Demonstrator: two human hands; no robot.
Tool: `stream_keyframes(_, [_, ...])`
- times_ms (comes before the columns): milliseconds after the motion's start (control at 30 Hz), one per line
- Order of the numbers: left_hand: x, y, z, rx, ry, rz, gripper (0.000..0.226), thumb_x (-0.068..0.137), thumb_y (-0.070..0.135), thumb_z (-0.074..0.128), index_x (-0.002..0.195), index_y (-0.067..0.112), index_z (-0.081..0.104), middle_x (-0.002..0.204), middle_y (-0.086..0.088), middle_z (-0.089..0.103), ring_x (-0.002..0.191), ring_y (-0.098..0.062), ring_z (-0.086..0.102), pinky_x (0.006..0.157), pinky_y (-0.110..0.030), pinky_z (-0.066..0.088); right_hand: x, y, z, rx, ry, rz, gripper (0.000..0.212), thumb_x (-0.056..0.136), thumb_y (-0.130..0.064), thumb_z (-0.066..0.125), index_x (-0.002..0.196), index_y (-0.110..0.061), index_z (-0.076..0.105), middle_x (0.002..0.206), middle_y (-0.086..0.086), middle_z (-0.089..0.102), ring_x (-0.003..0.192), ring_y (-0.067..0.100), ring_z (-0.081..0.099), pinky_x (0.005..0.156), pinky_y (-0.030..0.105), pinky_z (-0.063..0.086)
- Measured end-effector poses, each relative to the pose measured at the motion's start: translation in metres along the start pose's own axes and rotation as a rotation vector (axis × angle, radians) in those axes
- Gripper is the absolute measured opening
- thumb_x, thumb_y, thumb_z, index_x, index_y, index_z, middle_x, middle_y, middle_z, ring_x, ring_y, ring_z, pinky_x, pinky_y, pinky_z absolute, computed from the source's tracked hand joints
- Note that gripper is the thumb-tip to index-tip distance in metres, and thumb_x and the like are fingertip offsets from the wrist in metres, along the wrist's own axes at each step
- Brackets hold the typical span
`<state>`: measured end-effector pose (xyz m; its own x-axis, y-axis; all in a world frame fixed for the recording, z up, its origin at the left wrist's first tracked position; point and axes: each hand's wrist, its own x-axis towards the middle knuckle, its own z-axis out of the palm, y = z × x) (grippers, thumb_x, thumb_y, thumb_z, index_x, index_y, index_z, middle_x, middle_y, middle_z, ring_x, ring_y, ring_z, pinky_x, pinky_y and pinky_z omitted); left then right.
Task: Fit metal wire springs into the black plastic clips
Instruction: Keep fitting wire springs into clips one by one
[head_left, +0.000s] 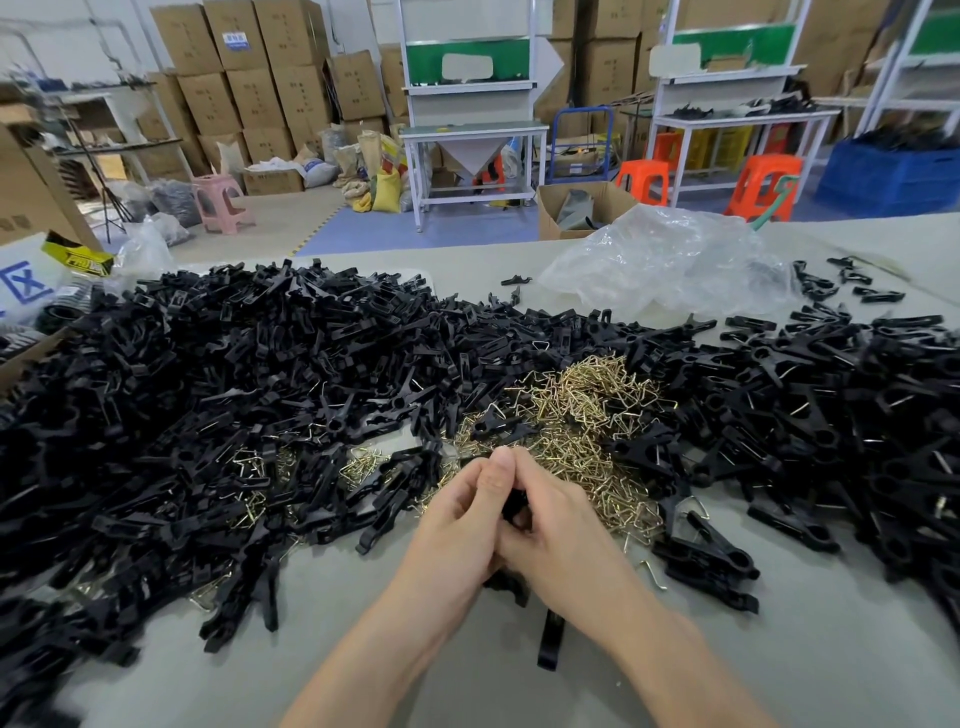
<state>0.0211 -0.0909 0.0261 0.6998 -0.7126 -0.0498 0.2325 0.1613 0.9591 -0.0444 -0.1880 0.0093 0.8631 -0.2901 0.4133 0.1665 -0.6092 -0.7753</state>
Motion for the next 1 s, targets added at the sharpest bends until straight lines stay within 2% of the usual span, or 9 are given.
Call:
stream_keyframes(233, [0.0,0.001,-0.003,0.097,-0.024,0.064,0.055,0.086,0.054,0.057,0.101,0.002,0.064,0.09,-0.012,0.062,0.084,-0.022,0.055,0.082,-0.044,0.044,0.001,0.0,0.001,-0.014,0.006,0.032,0.025,0.086,-0.032,0.057,0.101,-0.048,0.044,0.092,-0.027,0.06,0.069,0.007,0.058,0.059,0.012,0.041])
stream_keyframes(333, [-0.001,-0.001,-0.003,0.282,-0.023,0.132,0.041,0.096,0.048,0.048,0.096,0.011,0.068,0.093,-0.008,0.07,0.083,-0.017,0.062,0.08,-0.035,0.05,0.002,0.003,-0.001,-0.011,0.01,0.104,0.073,0.086,-0.025,0.064,0.142,-0.056,0.031,0.099,-0.034,0.065,0.064,0.006,0.063,0.059,0.009,0.043])
stream_keyframes(400, [-0.003,-0.002,-0.004,0.438,-0.042,0.179,0.034,0.104,0.04,0.041,0.092,0.02,0.066,0.091,-0.001,0.069,0.084,-0.012,0.063,0.078,-0.026,0.049,0.002,0.006,0.0,-0.056,-0.008,0.121,0.085,0.08,-0.024,0.06,0.155,-0.047,0.026,0.095,-0.043,0.062,0.064,0.001,0.064,0.061,0.006,0.042])
stream_keyframes(567, [-0.005,-0.005,-0.007,0.616,-0.059,0.253,0.032,0.106,0.039,0.038,0.09,0.024,0.061,0.086,0.005,0.065,0.083,-0.012,0.061,0.076,-0.029,0.049,0.002,0.016,-0.001,0.005,0.015,0.148,0.079,0.069,-0.02,0.056,0.147,-0.036,0.049,0.075,-0.033,0.066,0.054,0.0,0.058,0.057,0.005,0.042])
stream_keyframes(700, [-0.006,-0.005,-0.01,0.657,-0.067,0.272,0.029,0.107,0.04,0.039,0.092,0.029,0.061,0.088,0.012,0.067,0.085,-0.008,0.063,0.077,-0.026,0.049,0.002,0.022,0.002,0.066,0.032,0.185,0.081,0.066,-0.039,0.052,0.147,-0.041,0.045,0.082,-0.018,0.072,0.058,0.005,0.058,0.06,0.014,0.049])
stream_keyframes(767, [-0.007,-0.005,-0.01,0.668,-0.067,0.284,0.028,0.107,0.04,0.039,0.095,0.028,0.062,0.089,0.01,0.067,0.086,-0.01,0.063,0.079,-0.032,0.05,0.002,0.025,0.003,0.07,0.033,0.194,0.076,0.071,-0.034,0.055,0.147,-0.04,0.047,0.088,-0.011,0.074,0.066,0.021,0.065,0.066,0.025,0.055])
stream_keyframes(833, [-0.007,-0.005,-0.01,0.681,-0.067,0.295,0.027,0.107,0.039,0.039,0.097,0.028,0.062,0.091,0.009,0.068,0.088,-0.011,0.064,0.079,-0.031,0.051,0.002,0.025,0.001,0.078,0.031,0.182,0.071,0.076,-0.029,0.058,0.144,-0.048,0.047,0.09,-0.007,0.075,0.077,0.028,0.069,0.073,0.033,0.057])
stream_keyframes(933, [-0.007,-0.003,-0.011,0.662,-0.053,0.314,0.027,0.107,0.034,0.041,0.09,0.031,0.061,0.085,0.015,0.066,0.08,-0.002,0.061,0.069,-0.014,0.043,0.003,0.024,0.001,0.075,0.027,0.14,0.067,0.073,-0.044,0.054,0.131,-0.074,0.04,0.086,-0.008,0.072,0.07,0.022,0.066,0.071,0.03,0.056])
stream_keyframes(1000, [-0.007,-0.002,-0.012,0.658,-0.063,0.319,0.026,0.107,0.032,0.042,0.09,0.03,0.062,0.085,0.015,0.066,0.079,-0.001,0.06,0.07,-0.012,0.042,0.004,0.022,0.001,0.074,0.027,0.14,0.065,0.072,-0.045,0.053,0.128,-0.077,0.04,0.089,-0.014,0.072,0.07,0.02,0.067,0.072,0.031,0.058])
